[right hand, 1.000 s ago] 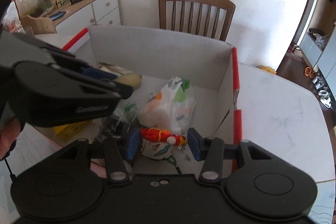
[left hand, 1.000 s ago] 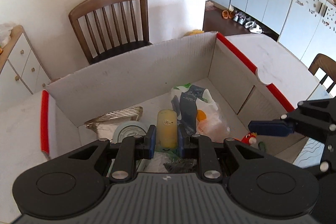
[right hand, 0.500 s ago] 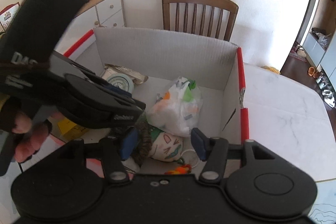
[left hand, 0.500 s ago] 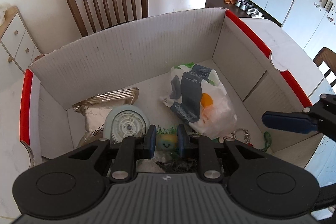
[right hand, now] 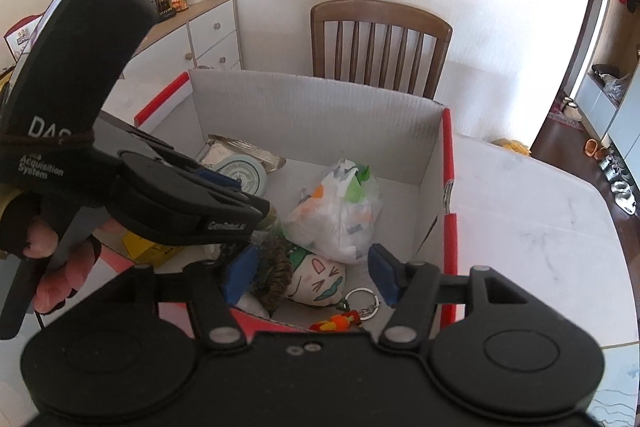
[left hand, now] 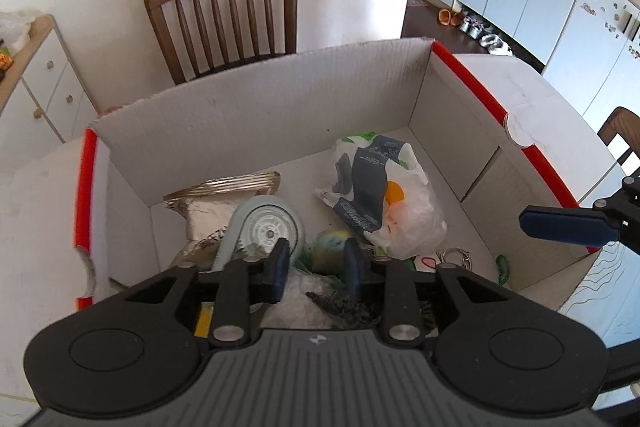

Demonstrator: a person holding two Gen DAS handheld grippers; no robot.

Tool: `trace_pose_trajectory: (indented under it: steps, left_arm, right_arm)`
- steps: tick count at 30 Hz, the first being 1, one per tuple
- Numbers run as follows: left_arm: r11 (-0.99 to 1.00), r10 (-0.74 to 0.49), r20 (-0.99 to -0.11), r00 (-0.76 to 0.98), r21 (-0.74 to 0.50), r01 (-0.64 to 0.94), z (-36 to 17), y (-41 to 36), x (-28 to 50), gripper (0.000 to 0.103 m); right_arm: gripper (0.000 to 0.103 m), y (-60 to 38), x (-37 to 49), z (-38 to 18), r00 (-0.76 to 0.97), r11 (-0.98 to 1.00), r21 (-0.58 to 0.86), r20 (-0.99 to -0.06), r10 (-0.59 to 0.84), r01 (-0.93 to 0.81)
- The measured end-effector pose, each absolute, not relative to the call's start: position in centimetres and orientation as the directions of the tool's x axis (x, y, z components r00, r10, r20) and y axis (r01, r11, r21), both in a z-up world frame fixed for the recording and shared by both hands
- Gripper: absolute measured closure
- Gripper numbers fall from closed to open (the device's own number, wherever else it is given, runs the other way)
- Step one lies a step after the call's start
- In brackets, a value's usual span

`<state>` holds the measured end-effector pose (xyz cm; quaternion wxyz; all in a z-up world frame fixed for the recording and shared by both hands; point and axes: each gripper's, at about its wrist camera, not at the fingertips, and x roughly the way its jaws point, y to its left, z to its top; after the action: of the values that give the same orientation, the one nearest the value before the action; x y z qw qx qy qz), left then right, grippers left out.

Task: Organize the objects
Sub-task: 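Open both grippers to drop the cylinder and plush keyring inside, then withdraw both tools up and away from the red box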

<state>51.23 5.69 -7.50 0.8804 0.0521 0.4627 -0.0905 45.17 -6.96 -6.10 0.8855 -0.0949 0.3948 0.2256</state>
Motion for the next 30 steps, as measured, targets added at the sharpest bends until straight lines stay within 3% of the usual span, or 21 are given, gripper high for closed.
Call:
trace_pose_trajectory:
  steps: [2, 4, 20, 26, 30]
  left_arm:
    - [0.981, -0.104, -0.815, 0.57, 0.011, 0.195, -6.9, 5.9, 50.8, 0.053]
    - [0.983, -0.097, -0.797, 0.596, 0.019, 0.185, -6.3, 6.1, 50.2, 0.042]
    - [0.988, -0.077, -0.701, 0.709, 0.041, 0.147, -0.4, 6.3, 43.9, 0.03]
    - [0.991, -0.06, -0.659, 0.749, 0.051, 0.124, 1.8, 6.3, 40.8, 0.02]
    - [0.992, -0.042, -0.637, 0.769, 0.064, 0.107, 2.8, 6.2, 38.7, 0.019]
  right_arm:
    - [0.041, -7.1, 45.0, -5.9, 0.59, 0.88, 0.011, -0.738, 0.327, -0.474]
    - [0.041, -7.3, 44.7, -5.6, 0.595, 0.881, 0.013, -0.733, 0.329, -0.472]
    - [0.029, -9.2, 41.1, -1.6, 0.643, 0.869, 0.048, -0.653, 0.4, -0.493]
    - [0.021, -10.3, 39.3, 0.4, 0.665, 0.86, 0.069, -0.604, 0.439, -0.505]
    - [0.015, -11.1, 38.2, 1.4, 0.672, 0.853, 0.09, -0.576, 0.466, -0.514]
